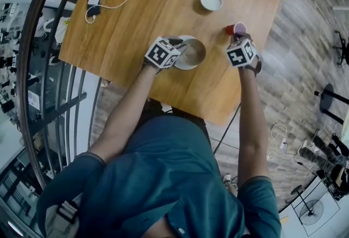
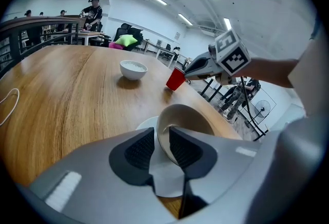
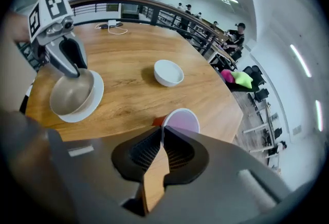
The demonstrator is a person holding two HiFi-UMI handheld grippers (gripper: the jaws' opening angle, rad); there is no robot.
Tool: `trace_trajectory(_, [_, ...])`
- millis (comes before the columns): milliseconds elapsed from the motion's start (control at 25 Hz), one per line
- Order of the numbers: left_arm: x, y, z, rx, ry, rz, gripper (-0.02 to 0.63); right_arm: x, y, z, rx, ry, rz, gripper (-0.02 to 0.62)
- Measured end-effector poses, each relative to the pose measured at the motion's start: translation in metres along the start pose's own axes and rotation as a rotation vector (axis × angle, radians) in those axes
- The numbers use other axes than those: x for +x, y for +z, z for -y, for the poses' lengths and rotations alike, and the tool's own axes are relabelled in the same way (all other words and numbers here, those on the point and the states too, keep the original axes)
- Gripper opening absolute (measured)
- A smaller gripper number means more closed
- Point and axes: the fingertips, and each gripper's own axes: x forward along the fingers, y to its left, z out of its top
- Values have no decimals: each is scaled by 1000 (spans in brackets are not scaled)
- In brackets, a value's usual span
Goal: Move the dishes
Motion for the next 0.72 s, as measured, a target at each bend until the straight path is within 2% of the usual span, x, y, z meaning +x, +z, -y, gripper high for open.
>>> trace_trajectory(360, [2, 2, -4, -6, 46, -21, 30, 5, -2, -18, -201, 17, -60, 30])
trace_trajectory(720, [3, 5, -4, -14, 58, -13, 17, -4, -3, -41, -247, 119, -83, 29])
